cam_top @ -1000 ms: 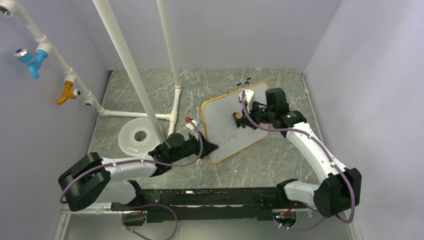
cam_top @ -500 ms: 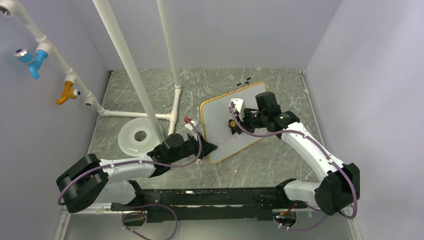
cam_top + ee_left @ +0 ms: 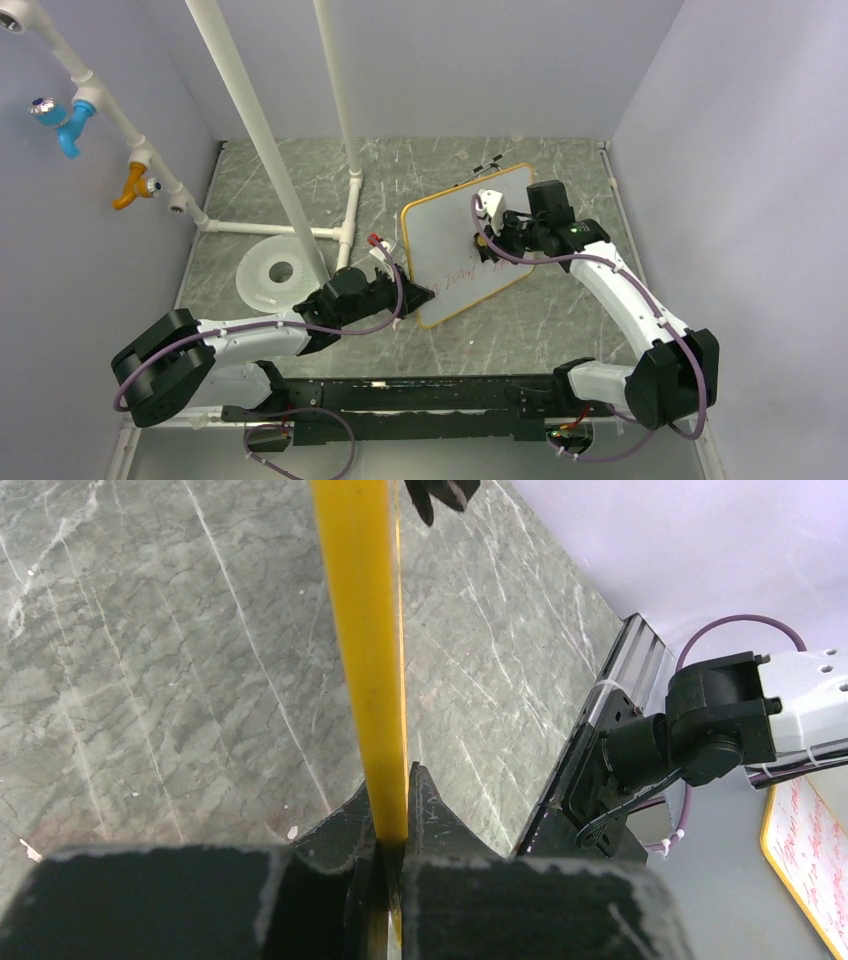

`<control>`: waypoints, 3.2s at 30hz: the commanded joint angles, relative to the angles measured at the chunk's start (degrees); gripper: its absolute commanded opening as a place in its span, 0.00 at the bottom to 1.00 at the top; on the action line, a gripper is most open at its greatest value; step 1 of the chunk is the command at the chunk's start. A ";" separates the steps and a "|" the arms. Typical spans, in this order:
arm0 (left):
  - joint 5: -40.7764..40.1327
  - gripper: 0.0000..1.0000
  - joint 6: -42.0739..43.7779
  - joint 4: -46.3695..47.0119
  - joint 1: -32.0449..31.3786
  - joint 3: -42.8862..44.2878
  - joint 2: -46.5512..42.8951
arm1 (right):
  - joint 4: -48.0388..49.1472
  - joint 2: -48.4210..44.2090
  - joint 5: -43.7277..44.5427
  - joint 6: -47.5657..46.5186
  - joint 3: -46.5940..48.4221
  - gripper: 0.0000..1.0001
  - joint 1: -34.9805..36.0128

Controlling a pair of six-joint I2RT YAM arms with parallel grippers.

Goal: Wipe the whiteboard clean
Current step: Erase the whiteboard at the center of the board.

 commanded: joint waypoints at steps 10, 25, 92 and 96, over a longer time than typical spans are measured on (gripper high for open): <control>5.17 0.00 3.17 4.75 -0.98 1.37 -0.78 | 5.90 -3.35 0.86 4.90 -1.80 0.00 5.55; 4.98 0.00 3.16 4.22 -0.97 1.17 -1.88 | 4.19 -2.62 1.13 1.93 -2.62 0.00 7.25; 2.84 0.00 6.77 0.54 -0.71 0.12 -6.53 | 3.64 -3.20 -4.86 1.16 -3.57 0.00 4.01; 3.53 0.00 6.61 1.00 -0.65 0.04 -6.24 | 11.69 -3.73 4.37 10.75 -4.08 0.00 -0.49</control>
